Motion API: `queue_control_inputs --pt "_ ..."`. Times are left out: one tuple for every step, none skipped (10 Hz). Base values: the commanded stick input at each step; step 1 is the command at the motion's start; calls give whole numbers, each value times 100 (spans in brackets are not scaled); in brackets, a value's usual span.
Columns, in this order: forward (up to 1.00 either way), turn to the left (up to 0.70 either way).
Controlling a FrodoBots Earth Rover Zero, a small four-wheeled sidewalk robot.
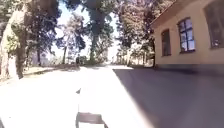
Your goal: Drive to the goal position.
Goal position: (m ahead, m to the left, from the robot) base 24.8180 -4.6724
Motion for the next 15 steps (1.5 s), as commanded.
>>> queue_control_inputs --pt "70 0" --pt "70 0" --pt "70 0" --pt "70 4" --pt "70 8" --pt "70 11" --pt "70 13" --pt "70 14" --pt "70 12" --pt "70 2" --pt "70 1" --pt "70 0" --pt "70 0" --pt "70 0" --pt "70 0"
